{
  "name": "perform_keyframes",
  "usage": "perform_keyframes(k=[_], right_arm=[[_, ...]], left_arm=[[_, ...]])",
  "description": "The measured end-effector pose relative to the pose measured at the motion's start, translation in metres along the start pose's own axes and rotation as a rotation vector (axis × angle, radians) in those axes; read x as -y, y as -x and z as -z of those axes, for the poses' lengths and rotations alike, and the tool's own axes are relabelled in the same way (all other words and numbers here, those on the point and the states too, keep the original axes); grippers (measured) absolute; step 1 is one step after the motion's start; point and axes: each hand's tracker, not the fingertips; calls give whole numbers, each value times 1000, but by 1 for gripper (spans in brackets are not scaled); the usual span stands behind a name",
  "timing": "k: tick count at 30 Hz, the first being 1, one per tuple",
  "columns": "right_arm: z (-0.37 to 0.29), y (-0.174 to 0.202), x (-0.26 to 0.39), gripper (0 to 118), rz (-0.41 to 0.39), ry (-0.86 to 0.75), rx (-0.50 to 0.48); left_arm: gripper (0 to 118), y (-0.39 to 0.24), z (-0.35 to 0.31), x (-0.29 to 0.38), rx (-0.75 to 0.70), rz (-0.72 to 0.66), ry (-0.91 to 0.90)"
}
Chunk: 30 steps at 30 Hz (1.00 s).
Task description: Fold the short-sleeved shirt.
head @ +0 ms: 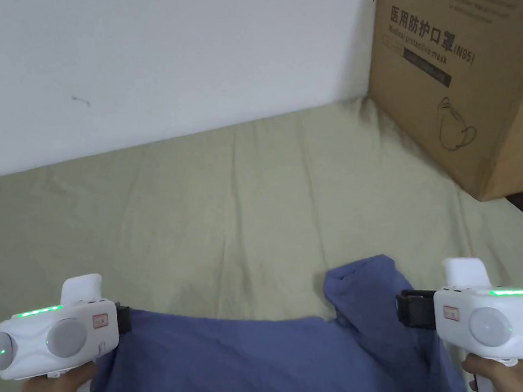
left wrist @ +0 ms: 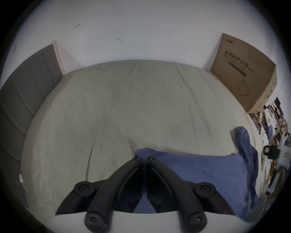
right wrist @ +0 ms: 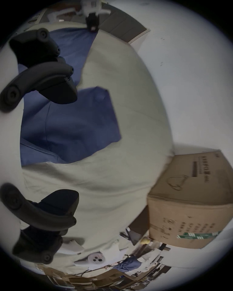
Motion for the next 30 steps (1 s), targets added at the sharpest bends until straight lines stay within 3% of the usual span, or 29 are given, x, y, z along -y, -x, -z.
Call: perform_keyframes(k=[1, 2, 5, 8, 9, 12, 20, 30], right_arm=[[13, 2, 4, 107, -23, 46, 7], [22, 2, 7, 92, -40, 90, 18], [39, 3, 18, 27, -39, 174, 23], [23, 4, 26, 19, -28, 116, -21], [14, 11, 27, 6, -36, 106, -16], [-15, 18, 24, 6, -107, 11, 9], [-111, 30, -21, 5, -192, -257, -52], [-268, 83, -144, 5, -297, -649, -110]], left_arm=[[2, -1, -7, 0, 4, 4, -6], [2, -2, -12, 0, 5, 6, -12], [2, -1, -23, 1, 9, 10, -28], [2, 2, -35, 5, 7, 0, -38], [2, 3, -40, 7, 6, -5, -40], [2, 8, -62, 18, 4, -32, -68], [2, 26, -151, 20, 6, -92, -210], [2, 39, -298, -57, -96, -97, -516]])
